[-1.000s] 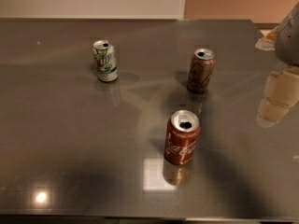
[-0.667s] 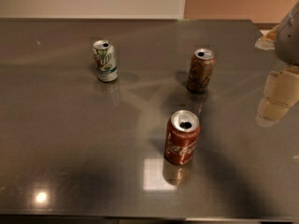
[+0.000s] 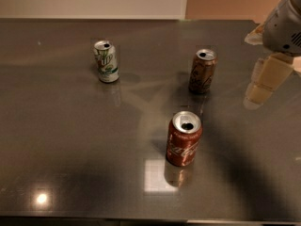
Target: Move orange can near coke can
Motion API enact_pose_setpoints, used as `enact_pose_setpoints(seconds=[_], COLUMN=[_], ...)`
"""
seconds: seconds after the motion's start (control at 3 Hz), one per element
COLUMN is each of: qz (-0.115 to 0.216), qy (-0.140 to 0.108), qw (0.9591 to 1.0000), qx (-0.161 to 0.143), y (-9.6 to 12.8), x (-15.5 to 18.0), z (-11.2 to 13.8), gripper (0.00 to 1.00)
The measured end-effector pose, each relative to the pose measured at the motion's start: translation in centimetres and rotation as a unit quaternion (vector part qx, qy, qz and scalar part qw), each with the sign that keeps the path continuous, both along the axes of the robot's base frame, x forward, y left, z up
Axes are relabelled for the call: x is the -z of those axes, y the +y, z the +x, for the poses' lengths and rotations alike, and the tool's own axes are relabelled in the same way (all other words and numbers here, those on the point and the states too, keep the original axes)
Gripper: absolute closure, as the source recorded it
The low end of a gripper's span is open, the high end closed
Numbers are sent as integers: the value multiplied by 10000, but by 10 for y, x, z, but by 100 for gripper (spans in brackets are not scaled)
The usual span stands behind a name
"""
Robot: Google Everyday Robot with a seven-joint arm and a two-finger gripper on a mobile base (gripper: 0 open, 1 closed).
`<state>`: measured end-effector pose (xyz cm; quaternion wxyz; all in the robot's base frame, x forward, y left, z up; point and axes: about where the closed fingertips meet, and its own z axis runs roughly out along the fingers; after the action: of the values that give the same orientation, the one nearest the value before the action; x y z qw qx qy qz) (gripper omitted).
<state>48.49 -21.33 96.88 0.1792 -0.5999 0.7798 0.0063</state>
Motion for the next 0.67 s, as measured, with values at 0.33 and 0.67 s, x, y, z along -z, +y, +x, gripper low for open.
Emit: enact_pose_setpoints(seconds=[0.33,0.67], qz=[245,518], qy=[-58,-157], qw=[9997,9985], qx=[8,85], y=[7,15], x=[5,14], z=[34,68], gripper=[0,0])
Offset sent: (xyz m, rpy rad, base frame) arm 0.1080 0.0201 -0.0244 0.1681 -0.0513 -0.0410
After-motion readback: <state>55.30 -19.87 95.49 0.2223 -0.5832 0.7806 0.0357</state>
